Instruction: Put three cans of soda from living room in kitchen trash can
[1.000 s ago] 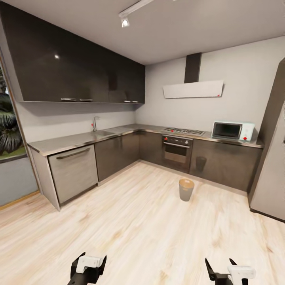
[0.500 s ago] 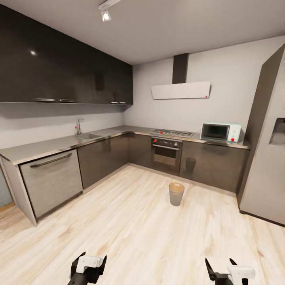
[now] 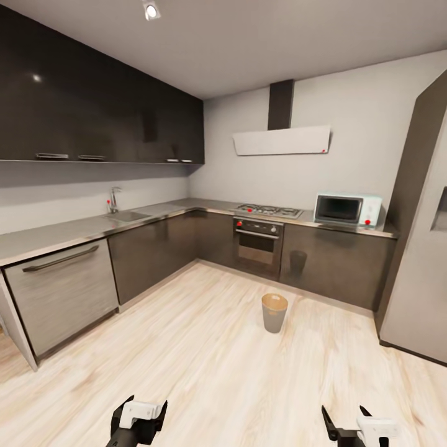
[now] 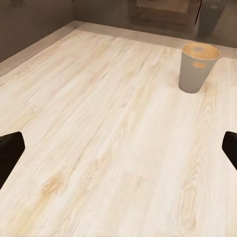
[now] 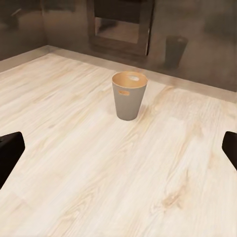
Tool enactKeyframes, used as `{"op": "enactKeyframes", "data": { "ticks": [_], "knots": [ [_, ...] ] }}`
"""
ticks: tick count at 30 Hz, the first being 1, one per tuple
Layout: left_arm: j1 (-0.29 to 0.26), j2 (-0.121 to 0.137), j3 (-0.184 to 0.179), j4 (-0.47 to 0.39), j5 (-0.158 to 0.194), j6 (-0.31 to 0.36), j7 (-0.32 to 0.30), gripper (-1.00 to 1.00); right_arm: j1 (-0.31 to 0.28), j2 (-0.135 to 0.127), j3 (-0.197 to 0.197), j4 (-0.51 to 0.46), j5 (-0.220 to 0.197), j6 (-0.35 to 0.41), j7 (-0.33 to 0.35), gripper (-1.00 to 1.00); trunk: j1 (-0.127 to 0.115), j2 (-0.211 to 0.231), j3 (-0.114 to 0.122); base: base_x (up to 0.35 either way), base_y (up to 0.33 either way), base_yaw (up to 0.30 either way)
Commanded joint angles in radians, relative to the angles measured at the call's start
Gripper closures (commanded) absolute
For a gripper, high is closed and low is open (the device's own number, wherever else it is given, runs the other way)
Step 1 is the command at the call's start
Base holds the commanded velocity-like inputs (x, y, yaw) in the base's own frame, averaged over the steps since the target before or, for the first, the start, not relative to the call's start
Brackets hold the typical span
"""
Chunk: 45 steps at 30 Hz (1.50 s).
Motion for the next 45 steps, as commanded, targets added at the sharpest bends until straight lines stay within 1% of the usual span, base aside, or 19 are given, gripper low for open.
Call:
{"op": "enactKeyframes", "data": {
  "ticks": [1, 20, 45],
  "knots": [
    [0.0, 0.0, 0.0, 0.0, 0.0, 0.0, 0.0, -1.0, 0.0, 0.0, 0.0, 0.0, 0.0, 0.0, 0.0, -1.0, 0.0, 0.0, 0.0, 0.307, -0.116, 0.0],
    [0.0, 0.0, 0.001, 0.0, -0.001, 0.001, 0.001, -1.0, 0.0, 0.0, 0.0, -0.001, 0.002, 0.0, 0.0, -1.0, 0.0, 0.0, 0.0, 0.307, -0.105, 0.0],
    [0.0, -0.002, 0.001, 0.0, -0.001, 0.003, 0.002, -1.0, 0.0, 0.001, 0.007, 0.0, 0.011, 0.0, -0.001, -1.0, 0.0, 0.0, 0.0, 0.308, -0.067, 0.0]
  ]
}}
